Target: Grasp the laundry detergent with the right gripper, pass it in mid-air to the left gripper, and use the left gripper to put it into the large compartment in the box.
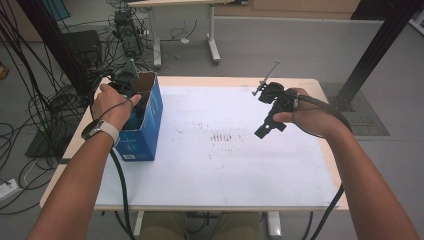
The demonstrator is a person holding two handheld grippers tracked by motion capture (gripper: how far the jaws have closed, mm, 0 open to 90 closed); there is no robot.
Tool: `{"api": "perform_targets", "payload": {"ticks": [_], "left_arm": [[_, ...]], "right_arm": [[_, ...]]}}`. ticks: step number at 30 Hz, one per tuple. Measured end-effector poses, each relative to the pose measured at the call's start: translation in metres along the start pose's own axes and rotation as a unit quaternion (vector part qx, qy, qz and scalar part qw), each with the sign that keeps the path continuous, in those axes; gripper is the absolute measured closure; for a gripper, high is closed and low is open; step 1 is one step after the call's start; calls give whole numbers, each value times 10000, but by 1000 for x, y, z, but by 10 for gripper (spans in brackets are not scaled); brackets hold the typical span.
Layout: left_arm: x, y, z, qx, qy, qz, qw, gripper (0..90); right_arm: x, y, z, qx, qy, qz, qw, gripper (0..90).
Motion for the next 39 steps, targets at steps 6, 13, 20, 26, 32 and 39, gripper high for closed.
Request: {"api": "perform_targets", "payload": {"ticks": [6,13,20,26,32,39], "left_arm": [[0,0,0,-18,7,9,10000,375],[0,0,0,-12,7,10,10000,375],[0,0,0,-8,4,8,10000,375],[0,0,0,-10,10,15,10000,375],[0,0,0,5,3,20,10000,374],[0,1,0,48,-11,31,10000,374]], "right_arm": [[0,0,0,7,2,7,10000,81],[0,0,0,-6,-3,-2,10000,81],[0,0,0,-4,-3,12,10000,80],[0,1,0,-7,-14,5,10000,81],[0,1,0,4,-3,-19,10000,81],[0,1,1,16,-4,-17,10000,81]]}}
Point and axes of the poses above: each handheld gripper's, and its own axes: z roughly forward along the jaws, y roughly out of its top, x roughly to its left, the point moved 6 cm from there along z, roughly forward along the jaws, and after that the axes turned 6 degrees about -x, right-handed, at the moved point
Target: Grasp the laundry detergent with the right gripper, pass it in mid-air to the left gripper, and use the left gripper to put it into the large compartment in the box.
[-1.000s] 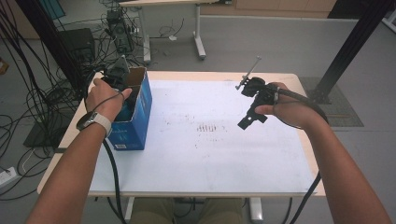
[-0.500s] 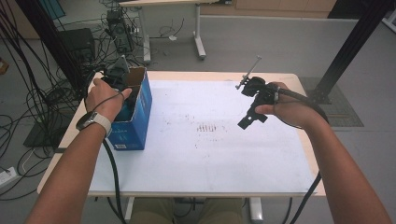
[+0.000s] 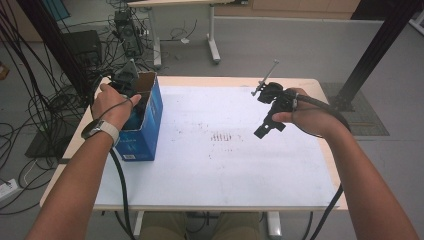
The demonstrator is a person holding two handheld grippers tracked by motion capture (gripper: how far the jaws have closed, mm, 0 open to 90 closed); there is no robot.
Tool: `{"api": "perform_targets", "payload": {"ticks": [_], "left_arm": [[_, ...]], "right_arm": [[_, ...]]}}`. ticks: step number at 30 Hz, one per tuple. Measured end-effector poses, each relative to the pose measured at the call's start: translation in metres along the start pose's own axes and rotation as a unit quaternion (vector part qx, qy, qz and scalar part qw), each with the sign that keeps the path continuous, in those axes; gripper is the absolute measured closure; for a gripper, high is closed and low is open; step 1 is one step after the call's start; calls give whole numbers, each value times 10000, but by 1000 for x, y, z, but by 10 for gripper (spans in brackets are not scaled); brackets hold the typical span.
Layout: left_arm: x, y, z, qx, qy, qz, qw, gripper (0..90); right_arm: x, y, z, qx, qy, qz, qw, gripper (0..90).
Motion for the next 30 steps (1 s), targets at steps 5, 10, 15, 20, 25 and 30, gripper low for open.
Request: {"api": "perform_targets", "payload": {"ticks": [5,10,15,20,25,30], "left_arm": [[0,0,0,-32,-3,-10,10000,374],[0,1,1,-59,-10,32,10000,374],[0,1,1,-89,4,39,10000,374],[0,1,1,-119,-4,50,9999,373],[0,2,2,-148,-11,70,9999,372],[0,2,1,-173,-94,40,9998,352]], "right_arm": [[0,0,0,-1,9,0,10000,80],[0,0,1,0,10,15,10000,81],[0,-2,1,-3,17,29,10000,80],[0,-2,2,13,19,30,10000,80],[0,-1,4,15,28,10,10000,80],[1,-1,5,20,36,5,10000,80]]}}
Point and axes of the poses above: each handheld gripper's, and its own axes: z roughly forward along the jaws, y roughly out of its top, x roughly to its left, the point moved 6 cm from there along z, roughly forward along the jaws, and after that the axes turned 6 degrees about -x, right-handed, at the moved point
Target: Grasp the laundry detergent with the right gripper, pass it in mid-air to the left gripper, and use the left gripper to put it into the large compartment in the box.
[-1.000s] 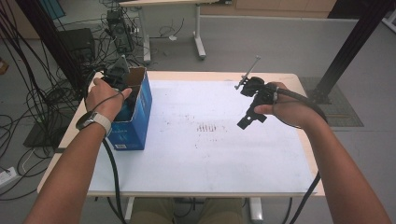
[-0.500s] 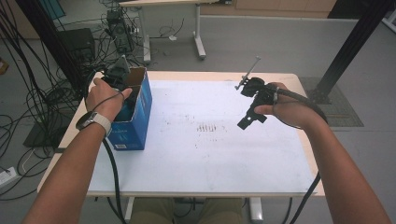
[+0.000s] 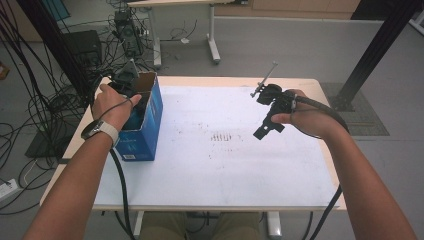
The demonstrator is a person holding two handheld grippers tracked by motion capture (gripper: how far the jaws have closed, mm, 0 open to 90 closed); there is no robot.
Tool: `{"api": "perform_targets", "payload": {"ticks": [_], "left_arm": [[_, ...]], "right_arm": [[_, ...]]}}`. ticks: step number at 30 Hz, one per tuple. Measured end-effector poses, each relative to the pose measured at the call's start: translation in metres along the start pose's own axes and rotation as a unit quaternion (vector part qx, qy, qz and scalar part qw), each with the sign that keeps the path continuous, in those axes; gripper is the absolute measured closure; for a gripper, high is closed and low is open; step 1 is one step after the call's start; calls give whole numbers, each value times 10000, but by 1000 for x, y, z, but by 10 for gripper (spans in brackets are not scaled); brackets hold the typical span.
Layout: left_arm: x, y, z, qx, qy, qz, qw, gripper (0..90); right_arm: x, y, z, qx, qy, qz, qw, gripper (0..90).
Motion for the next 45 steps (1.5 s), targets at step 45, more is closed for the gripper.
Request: {"api": "perform_targets", "payload": {"ticks": [45], "left_arm": [[1,5,-23,-181,-273,357,9988,78]], "right_arm": [[5,-2,-5,-56,-18,-36,10000,80]]}}
Point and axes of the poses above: each handheld gripper's, and its own axes: z roughly forward along the jaws, y roughly out of its top, x roughly to its left, the point moved 6 cm from there along z, roughly forward along the jaws, and after that the axes turned 6 degrees about -x, right-handed, at the moved point
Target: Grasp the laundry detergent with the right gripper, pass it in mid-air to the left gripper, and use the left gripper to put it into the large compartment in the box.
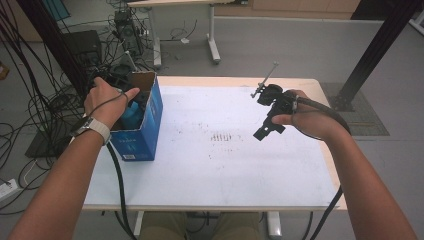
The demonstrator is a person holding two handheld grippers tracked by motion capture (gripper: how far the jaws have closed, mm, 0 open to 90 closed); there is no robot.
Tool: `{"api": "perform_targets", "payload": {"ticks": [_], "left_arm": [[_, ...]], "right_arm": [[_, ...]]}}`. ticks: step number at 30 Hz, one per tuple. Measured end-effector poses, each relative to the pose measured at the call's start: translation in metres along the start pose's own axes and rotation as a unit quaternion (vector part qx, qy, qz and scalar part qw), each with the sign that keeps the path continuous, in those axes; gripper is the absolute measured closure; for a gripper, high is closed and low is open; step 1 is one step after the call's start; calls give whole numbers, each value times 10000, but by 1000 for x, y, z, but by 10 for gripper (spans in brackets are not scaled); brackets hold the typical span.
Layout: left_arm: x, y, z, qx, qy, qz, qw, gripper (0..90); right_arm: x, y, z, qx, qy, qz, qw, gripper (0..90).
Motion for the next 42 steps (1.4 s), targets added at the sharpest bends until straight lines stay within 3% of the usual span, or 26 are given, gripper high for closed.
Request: {"api": "perform_targets", "payload": {"ticks": [6,12,20,27,33,39,42], "left_arm": [[2,2,-8,57,75,154,9998,75],[4,8,-24,-39,-44,172,9998,72],[-2,17,-49,-184,-179,439,9987,68],[-10,25,-67,-297,-337,736,9963,69],[-20,30,-80,-341,-458,1056,9928,69],[-41,34,-93,-427,-706,1542,9846,69],[-50,36,-95,-435,-906,1668,9809,69]], "right_arm": [[-2,-2,-3,-37,-9,30,10000,80],[-2,-4,-5,-48,-28,52,10000,79],[-4,-6,-6,-15,-59,73,10000,80],[-4,-7,-8,-11,-75,84,9999,80],[-6,-8,-12,-32,-117,129,9998,77],[-6,-8,-14,-27,-102,110,9999,77],[-6,-8,-15,-47,-105,124,9999,77]]}}
Point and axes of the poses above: each handheld gripper's, and its own axes: z roughly forward along the jaws, y roughly out of its top, x roughly to its left, the point moved 6 cm from there along z, roughly forward along the jaws, and after that the axes turned 6 degrees about -x, right-handed, at the moved point
